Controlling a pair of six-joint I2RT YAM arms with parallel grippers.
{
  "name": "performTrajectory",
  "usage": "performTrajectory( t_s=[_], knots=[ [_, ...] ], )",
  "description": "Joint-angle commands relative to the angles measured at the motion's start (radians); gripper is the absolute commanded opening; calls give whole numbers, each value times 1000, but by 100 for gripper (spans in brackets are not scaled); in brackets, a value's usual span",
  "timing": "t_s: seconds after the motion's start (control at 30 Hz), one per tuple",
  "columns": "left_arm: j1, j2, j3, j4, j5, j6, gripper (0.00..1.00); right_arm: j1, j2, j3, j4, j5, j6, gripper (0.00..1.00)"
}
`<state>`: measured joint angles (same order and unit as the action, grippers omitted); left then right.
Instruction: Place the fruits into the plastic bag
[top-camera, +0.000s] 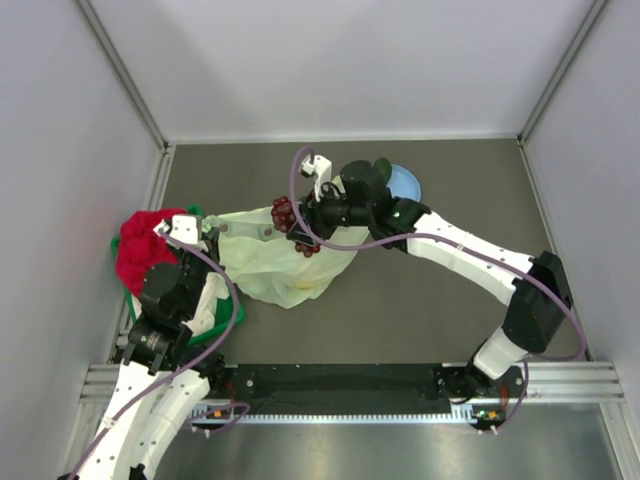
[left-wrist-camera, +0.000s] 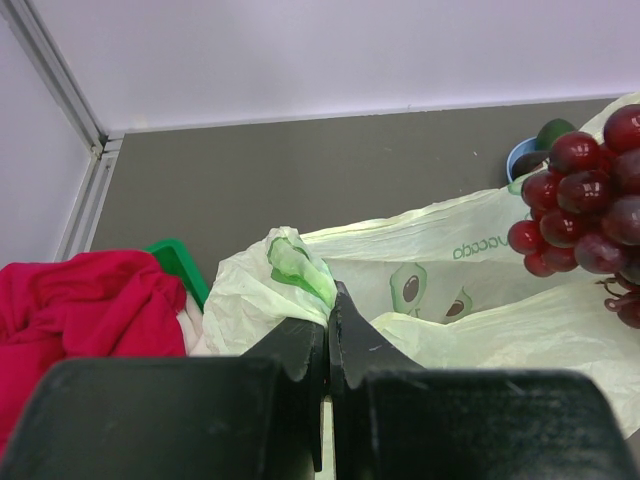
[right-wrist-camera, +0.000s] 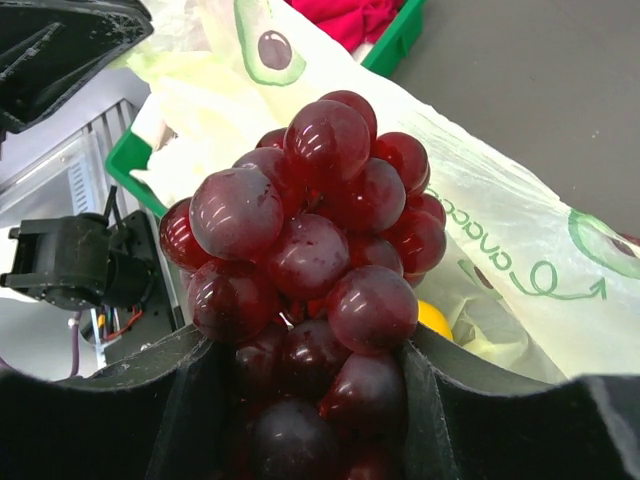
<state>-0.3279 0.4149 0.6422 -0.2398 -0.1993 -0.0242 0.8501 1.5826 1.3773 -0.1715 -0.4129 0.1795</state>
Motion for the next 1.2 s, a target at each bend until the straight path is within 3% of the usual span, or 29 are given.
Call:
performTrajectory(
  t_s=[0.0,0.2,0.4,0.53,1.17],
  knots=[
    [4,-4,4,46,-2,-3,0,17,22,103,18,-29,-20,19],
    [4,1,4,45,-5,-2,0,17,106,206,-6,-14,-32,20],
    [6,1,4,45,-6,-2,0,23,165,253,-26,124,-77,18],
    [4,1,4,46,-3,-3,0,32,152,194,18,220,-94,18],
    [4,-4,2,48,12,-6,0,193,-47,-207,283,295,-40,16]
  ],
)
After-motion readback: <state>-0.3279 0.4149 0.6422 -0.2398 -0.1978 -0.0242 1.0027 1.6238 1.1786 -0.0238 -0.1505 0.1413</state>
